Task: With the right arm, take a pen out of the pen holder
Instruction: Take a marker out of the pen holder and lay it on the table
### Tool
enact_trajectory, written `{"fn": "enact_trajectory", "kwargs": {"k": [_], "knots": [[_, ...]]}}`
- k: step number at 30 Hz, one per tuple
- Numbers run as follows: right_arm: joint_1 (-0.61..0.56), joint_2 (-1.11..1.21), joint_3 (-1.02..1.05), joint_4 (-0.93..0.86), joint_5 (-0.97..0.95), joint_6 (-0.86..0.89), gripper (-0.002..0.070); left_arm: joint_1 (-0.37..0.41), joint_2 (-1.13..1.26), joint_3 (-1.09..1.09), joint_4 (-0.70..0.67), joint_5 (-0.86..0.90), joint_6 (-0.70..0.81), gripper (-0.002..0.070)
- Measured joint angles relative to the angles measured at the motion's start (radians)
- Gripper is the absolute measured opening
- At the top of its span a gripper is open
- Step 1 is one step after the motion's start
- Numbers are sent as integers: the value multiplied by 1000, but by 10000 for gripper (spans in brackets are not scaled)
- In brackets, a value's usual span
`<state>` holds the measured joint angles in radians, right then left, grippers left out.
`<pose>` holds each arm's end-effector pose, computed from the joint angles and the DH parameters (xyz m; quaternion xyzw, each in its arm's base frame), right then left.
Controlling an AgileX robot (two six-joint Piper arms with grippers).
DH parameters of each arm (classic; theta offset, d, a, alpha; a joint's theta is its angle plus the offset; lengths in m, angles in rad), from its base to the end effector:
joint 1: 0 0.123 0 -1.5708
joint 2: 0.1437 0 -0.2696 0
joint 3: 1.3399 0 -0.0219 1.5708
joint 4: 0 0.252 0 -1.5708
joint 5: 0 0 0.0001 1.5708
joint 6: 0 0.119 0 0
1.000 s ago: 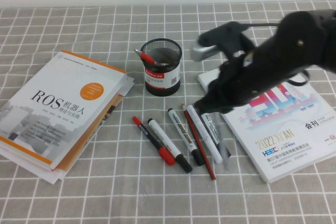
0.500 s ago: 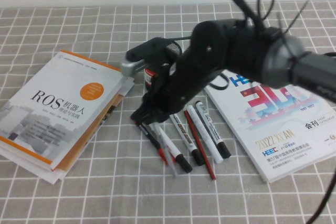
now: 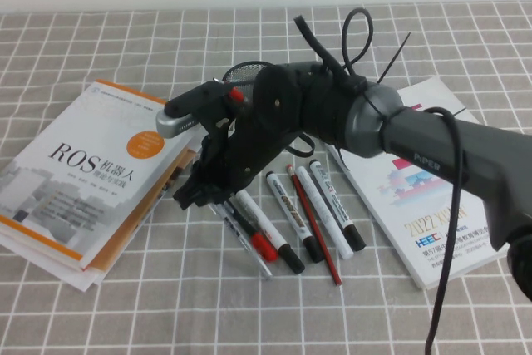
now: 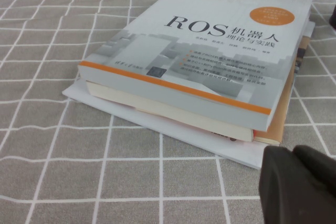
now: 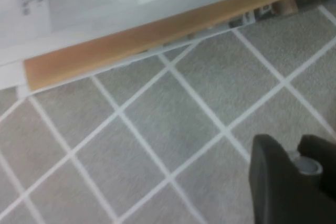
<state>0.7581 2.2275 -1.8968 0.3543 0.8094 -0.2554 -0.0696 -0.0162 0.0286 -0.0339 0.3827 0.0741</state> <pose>0.3450 0.3679 0.1730 -0.3876 0.8731 0.2123 0.2057 0.0953 -0.0082 0.1618 0.0490 0.8056 -0.0131 0.5903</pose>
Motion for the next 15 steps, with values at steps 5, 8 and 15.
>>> {"fn": "enact_trajectory", "kwargs": {"k": [5,8,15], "knots": [[-2,21,-2,2,-30,0,88,0,0,0,0,0,0,-3],[-9,29,-2,2,-41,0,171,0,0,0,0,0,0,-3],[-18,28,-2,-33,-45,0,259,0,0,0,0,0,0,-3]]}}
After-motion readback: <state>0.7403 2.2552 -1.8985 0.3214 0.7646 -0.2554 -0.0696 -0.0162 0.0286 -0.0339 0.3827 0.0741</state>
